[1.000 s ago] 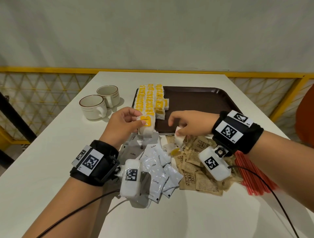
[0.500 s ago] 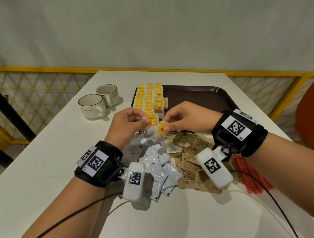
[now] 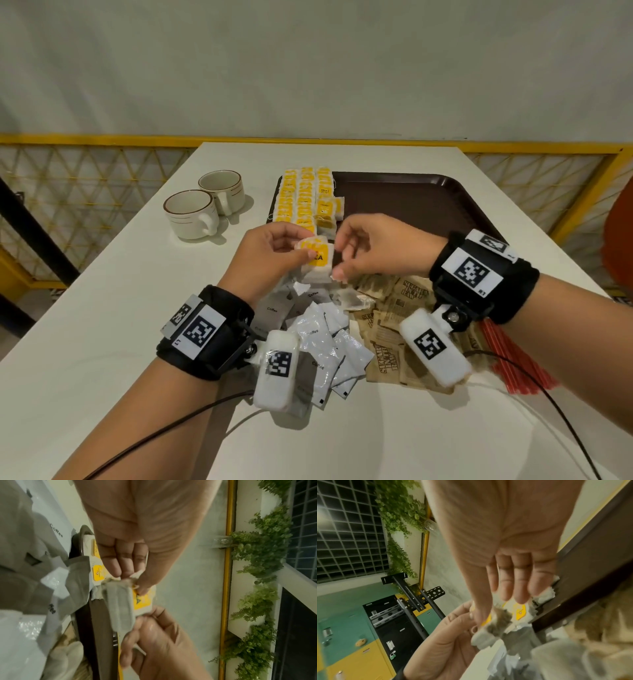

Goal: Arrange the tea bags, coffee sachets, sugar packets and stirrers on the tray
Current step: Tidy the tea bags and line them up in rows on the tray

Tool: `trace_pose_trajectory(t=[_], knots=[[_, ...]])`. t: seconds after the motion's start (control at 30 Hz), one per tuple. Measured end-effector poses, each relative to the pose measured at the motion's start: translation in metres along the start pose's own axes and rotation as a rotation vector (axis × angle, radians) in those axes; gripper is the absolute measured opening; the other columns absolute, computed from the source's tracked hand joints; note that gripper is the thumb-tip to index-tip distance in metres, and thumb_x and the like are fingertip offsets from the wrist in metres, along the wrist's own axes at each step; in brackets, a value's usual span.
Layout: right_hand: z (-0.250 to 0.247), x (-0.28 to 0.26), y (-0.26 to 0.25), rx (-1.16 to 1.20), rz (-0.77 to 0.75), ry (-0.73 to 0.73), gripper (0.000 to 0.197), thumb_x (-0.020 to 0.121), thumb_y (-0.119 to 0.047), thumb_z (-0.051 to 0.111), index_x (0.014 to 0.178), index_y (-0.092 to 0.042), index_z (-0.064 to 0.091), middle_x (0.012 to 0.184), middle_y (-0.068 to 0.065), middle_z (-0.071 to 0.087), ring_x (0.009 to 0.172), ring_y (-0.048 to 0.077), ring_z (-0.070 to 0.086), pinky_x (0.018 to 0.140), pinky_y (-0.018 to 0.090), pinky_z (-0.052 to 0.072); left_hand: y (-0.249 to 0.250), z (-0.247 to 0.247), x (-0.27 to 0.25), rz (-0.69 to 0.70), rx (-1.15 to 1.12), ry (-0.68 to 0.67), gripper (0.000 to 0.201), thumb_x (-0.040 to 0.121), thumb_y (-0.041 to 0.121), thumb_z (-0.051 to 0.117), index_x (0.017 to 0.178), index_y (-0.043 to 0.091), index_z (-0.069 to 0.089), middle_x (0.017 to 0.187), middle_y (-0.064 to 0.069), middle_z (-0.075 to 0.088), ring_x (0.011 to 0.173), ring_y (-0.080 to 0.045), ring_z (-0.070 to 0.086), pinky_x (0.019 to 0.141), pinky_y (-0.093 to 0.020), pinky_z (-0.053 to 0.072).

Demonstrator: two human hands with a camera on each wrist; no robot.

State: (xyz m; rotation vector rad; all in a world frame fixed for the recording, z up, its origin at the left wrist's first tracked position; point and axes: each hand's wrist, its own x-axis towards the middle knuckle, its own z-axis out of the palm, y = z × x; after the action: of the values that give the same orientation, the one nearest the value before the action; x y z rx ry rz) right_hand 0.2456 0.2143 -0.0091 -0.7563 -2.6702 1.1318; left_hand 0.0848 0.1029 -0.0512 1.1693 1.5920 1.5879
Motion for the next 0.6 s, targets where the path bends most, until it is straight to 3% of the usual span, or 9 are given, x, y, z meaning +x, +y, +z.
trace_pose_trajectory(t=[0.1, 0.2, 0.33, 0.5, 0.6], knots=[[-0.001, -0.011, 0.008, -0.386, 0.057, -0.232, 0.038, 0.066, -0.035, 0.084, 0.094, -0.025, 0.061, 0.095, -0.008, 0.057, 0.073, 0.002, 0.053, 0.064, 0.018, 0.044, -0.001, -0.003, 0.005, 0.003, -0.001, 0.059, 0.014, 0.08, -0.003, 0.069, 0.09, 0.006, 0.067, 0.083, -0.007, 0.069, 0.066, -0.004, 0.064, 0.059, -0.013, 0.049], [0.011, -0.012, 0.017, -0.516, 0.034, -0.244, 0.026, 0.073, -0.03, 0.08, 0.091, -0.022, 0.063, 0.1, -0.003, 0.056, 0.088, 0.012, 0.054, 0.077, 0.028, 0.048, 0.002, -0.003, 0.016, 0.0, 0.042, 0.04, 0.013, 0.081, 0.001, 0.069, 0.085, 0.012, 0.066, 0.085, -0.01, 0.068, 0.07, -0.01, 0.063, 0.063, -0.021, 0.053], [0.002, -0.006, 0.02, -0.463, -0.012, -0.165, 0.007, 0.082, -0.019, 0.07, 0.086, -0.016, 0.065, 0.09, -0.006, 0.059, 0.081, 0.008, 0.054, 0.074, 0.023, 0.044, 0.013, 0.009, 0.046, 0.034, 0.281, -0.09, 0.008, 0.082, 0.003, 0.069, 0.085, 0.008, 0.063, 0.079, -0.006, 0.065, 0.068, -0.012, 0.061, 0.068, -0.025, 0.055], [-0.026, 0.01, 0.021, -0.207, -0.034, 0.027, 0.009, 0.083, -0.013, 0.07, 0.087, -0.014, 0.062, 0.072, -0.005, 0.064, 0.061, 0.007, 0.059, 0.06, 0.021, 0.048, 0.017, 0.018, 0.089, 0.014, 0.661, -0.311, 0.011, 0.084, 0.012, 0.07, 0.08, 0.016, 0.061, 0.072, 0.001, 0.065, 0.061, -0.007, 0.059, 0.065, -0.021, 0.051], [-0.029, 0.026, 0.023, -0.144, -0.005, 0.094, 0.008, 0.086, -0.01, 0.068, 0.091, -0.011, 0.061, 0.071, -0.001, 0.066, 0.059, 0.009, 0.064, 0.053, 0.019, 0.051, 0.018, 0.021, 0.105, 0.001, 0.794, -0.375, 0.008, 0.085, 0.013, 0.069, 0.082, 0.017, 0.062, 0.073, 0.002, 0.063, 0.064, -0.008, 0.057, 0.071, -0.028, 0.051]])
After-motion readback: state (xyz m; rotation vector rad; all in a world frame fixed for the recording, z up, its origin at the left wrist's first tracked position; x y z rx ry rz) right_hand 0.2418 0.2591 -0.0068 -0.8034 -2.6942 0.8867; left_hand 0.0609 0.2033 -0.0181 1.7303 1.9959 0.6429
